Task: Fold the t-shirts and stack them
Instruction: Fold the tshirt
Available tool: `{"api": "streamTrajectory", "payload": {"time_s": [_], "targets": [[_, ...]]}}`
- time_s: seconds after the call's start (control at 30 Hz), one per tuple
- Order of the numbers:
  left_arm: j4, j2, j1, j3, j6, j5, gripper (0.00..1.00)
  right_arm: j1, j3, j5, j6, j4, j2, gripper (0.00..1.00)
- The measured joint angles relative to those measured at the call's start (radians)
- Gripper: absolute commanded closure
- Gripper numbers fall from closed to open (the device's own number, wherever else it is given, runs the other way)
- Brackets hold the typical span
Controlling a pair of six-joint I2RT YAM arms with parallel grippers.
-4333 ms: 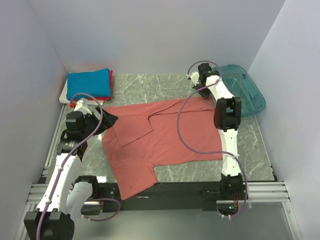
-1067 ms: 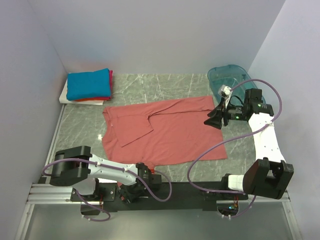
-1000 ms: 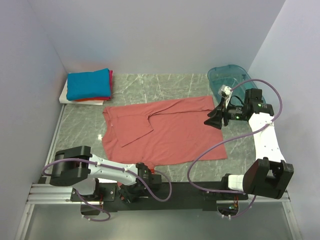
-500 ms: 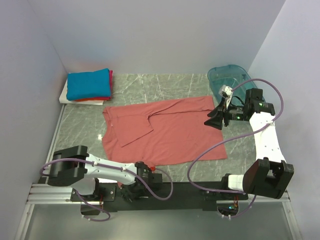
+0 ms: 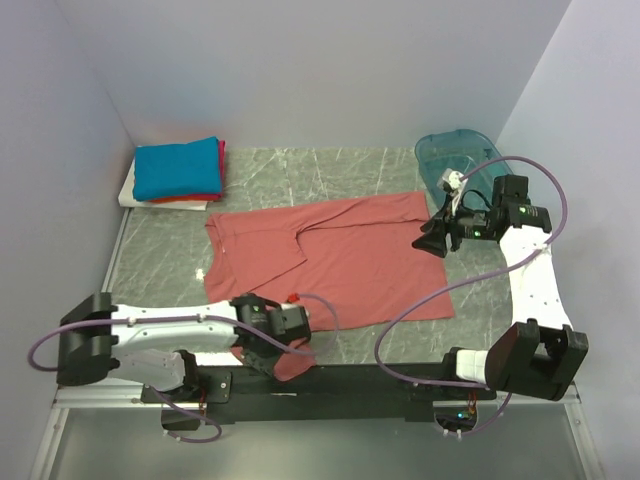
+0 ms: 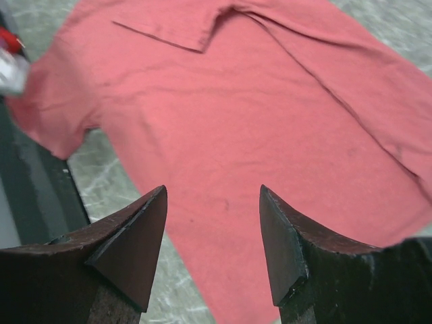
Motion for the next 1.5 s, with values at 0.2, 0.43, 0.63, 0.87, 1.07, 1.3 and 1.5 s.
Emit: {"api": "streamTrajectory", "payload": {"time_s": [0.2, 0.43, 0.63, 0.87, 1.07, 1.3, 1.5], "targets": [[0.000, -0.120, 0.124, 0.001, -0.014, -0.054, 1.00, -0.001, 0.000, 0.141, 0.025, 0.037, -0.019, 0.36], [-0.016, -0.220, 0.164, 0.054, -0.035, -0.117, 1.00, -0.006, -0.013, 0.397, -0.087, 0.026, 0.006, 0.39], [-0.040, -0.317, 0.193, 0.074, -0.042, -0.175, 1.00, -0.026, -0.144, 0.574, -0.330, -0.036, 0.023, 0.42], [-0.046, -0.379, 0.207, 0.099, -0.053, -0.227, 1.00, -0.031, -0.371, 0.752, -0.587, -0.037, 0.001, 0.43], [-0.023, -0.401, 0.207, 0.101, -0.052, -0.238, 1.00, -0.032, -0.447, 0.820, -0.745, 0.014, -0.006, 0.44], [0.014, -0.436, 0.207, 0.101, -0.040, -0.233, 1.00, -0.032, -0.488, 0.818, -0.873, 0.039, -0.024, 0.43], [0.040, -0.459, 0.207, 0.093, -0.028, -0.221, 1.00, -0.032, -0.513, 0.818, -0.901, 0.088, -0.038, 0.44]]}}
